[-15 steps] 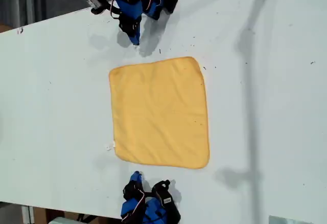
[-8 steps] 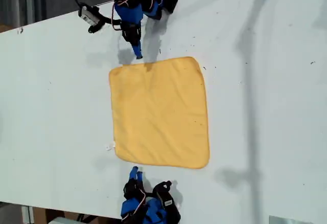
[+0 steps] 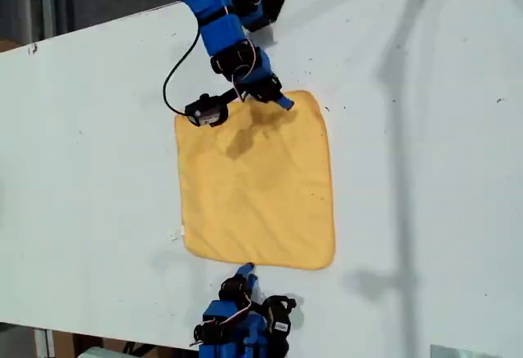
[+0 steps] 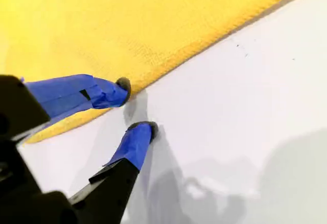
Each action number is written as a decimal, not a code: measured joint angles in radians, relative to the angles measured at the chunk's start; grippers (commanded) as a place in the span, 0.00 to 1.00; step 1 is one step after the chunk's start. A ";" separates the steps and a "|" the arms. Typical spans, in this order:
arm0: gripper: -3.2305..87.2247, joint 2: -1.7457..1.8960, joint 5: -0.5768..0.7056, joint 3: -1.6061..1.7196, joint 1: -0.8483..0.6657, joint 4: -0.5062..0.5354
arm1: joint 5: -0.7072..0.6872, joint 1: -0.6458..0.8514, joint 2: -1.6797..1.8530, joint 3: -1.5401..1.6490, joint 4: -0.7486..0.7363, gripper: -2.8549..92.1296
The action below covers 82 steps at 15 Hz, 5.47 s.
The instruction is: Grasp corners of a square towel and fold twice.
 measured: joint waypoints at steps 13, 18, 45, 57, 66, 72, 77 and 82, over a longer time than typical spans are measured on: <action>0.14 0.644 0.018 0.167 -0.052 0.255 | 0.017 -0.118 -0.574 -0.374 -0.091 0.03; 0.14 0.199 -0.049 -0.015 0.003 0.155 | 0.020 -0.118 -0.584 -0.400 -0.094 0.03; 0.03 -1.192 -1.397 -0.827 0.911 -0.127 | 0.040 -0.140 -0.528 -0.308 -0.101 0.03; 0.03 -1.575 -0.815 -1.671 0.687 0.597 | 0.049 -0.140 -0.368 -0.293 -0.040 0.03; 0.03 -1.227 -0.221 -1.647 0.362 0.629 | -0.112 0.107 0.051 -0.293 0.106 0.03; 0.03 -0.811 0.207 -1.362 -0.114 0.457 | -0.448 0.624 0.140 -0.512 0.258 0.03; 0.03 -0.749 0.446 -1.359 -0.541 0.385 | -0.601 0.925 0.118 -0.572 0.173 0.03; 0.03 -1.003 0.601 -1.335 -0.808 0.089 | -0.727 1.101 -0.202 -0.575 -0.206 0.03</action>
